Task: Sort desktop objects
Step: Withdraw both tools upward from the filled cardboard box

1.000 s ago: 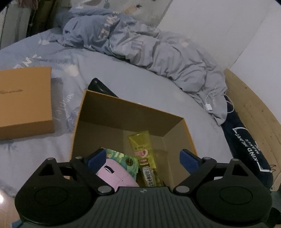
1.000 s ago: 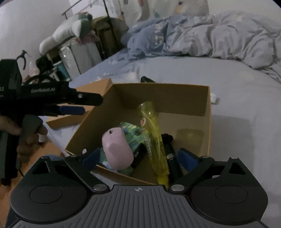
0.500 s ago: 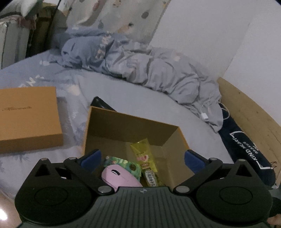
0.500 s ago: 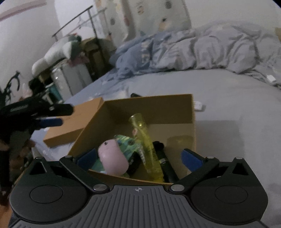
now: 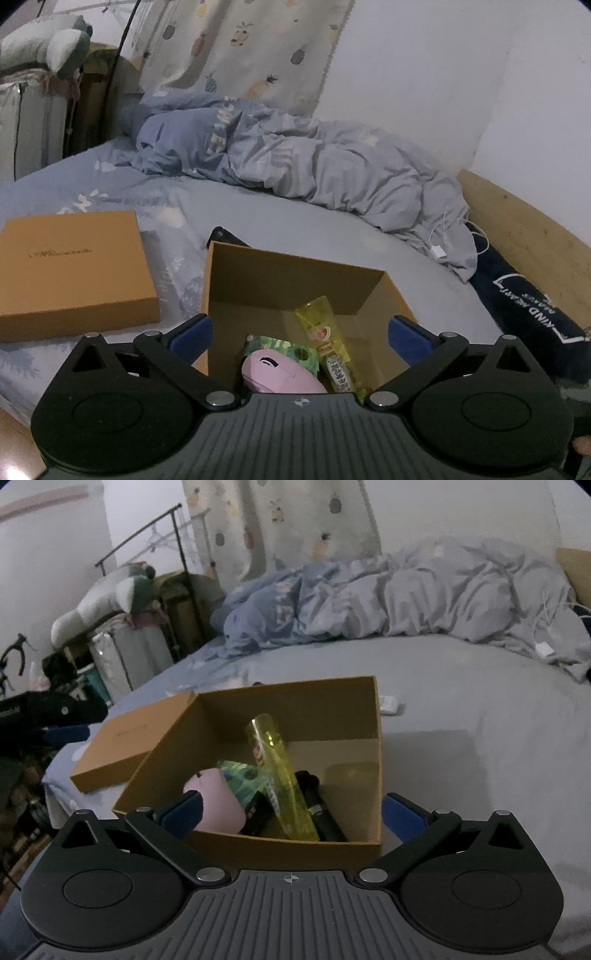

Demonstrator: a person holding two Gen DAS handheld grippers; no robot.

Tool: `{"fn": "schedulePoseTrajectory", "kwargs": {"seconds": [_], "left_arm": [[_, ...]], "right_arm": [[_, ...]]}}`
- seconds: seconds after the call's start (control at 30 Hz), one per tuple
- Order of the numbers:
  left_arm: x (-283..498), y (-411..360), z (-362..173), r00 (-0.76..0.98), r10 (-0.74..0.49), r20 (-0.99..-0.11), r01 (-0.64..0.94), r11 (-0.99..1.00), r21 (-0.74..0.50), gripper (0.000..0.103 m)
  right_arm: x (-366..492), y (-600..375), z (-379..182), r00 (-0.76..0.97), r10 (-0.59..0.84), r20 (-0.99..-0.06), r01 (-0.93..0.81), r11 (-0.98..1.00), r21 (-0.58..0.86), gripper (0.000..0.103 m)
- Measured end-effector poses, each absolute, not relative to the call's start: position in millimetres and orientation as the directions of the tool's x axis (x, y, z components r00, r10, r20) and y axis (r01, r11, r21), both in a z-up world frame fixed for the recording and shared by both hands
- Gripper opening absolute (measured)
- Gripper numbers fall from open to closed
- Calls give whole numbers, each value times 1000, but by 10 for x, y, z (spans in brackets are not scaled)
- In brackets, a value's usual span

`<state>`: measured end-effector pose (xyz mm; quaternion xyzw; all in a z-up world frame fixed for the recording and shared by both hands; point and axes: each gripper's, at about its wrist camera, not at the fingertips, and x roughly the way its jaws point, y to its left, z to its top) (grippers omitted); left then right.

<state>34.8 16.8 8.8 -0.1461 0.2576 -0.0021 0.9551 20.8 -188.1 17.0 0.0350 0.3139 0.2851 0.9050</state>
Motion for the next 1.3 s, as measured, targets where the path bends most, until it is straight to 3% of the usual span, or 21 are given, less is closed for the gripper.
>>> {"fn": "schedulePoseTrajectory", "kwargs": {"seconds": [1.3], "left_arm": [[350,-17,10,857,-71,-511,-31,982,-188,103]], "right_arm": [[33,-1823,142,636,515,-575,-527,834,164,103]]}}
